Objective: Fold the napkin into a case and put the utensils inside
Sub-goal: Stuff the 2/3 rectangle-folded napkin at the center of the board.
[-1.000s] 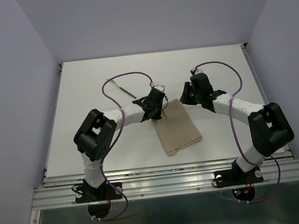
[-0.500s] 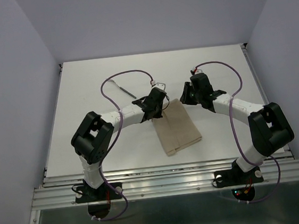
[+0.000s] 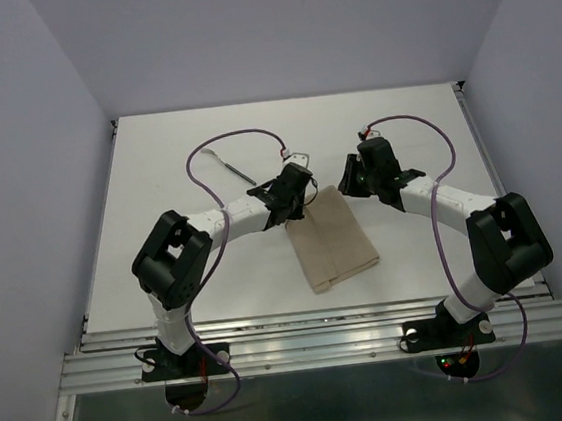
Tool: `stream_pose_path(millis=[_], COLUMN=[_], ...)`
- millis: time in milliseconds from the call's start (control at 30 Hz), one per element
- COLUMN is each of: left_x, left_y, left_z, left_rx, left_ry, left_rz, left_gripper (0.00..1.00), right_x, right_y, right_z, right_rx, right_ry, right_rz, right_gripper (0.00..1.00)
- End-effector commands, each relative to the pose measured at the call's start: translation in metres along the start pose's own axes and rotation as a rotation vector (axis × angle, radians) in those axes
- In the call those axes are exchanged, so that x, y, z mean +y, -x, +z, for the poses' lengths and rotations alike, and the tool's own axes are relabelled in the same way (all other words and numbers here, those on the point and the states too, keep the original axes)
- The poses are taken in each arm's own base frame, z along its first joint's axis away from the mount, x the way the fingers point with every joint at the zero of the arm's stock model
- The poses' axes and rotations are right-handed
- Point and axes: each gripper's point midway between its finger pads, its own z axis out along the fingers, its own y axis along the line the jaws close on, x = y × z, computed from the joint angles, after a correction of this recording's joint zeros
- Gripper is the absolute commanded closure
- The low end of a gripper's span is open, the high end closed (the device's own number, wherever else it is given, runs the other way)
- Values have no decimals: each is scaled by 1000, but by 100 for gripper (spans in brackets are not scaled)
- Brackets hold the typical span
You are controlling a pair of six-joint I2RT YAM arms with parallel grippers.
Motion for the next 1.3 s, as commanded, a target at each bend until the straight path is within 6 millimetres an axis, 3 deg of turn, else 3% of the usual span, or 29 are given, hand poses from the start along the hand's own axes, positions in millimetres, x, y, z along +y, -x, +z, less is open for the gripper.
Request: stream_pose_path(millis=[0, 433, 567, 633, 767, 967, 1267], left_x=[0, 7, 10, 11, 11, 10, 3], left_y=[3, -2, -4, -4, -4, -6, 0], left_z=[5, 20, 23, 23, 26, 32, 27], left_rx=[-4, 5, 9, 9, 13, 31, 25], left_ry=[22, 81, 101, 106, 109, 113, 74], left_rz=[23, 37, 43, 47, 62, 76, 52], left_gripper=[63, 69, 72, 72, 73, 100, 100], right_x=[5, 2, -1, -6, -3, 1, 1], right_y=[12, 9, 8, 13, 4, -7, -27], right_z=[-10, -6, 0, 6, 18, 40, 66], right_rx=[-43, -28, -11, -4, 65, 147, 227], right_ry=[23, 15, 17, 10, 46, 77, 106], right_rz=[4, -10, -22, -29, -59, -114, -124], right_gripper=[68, 66, 57, 48, 36, 30, 33])
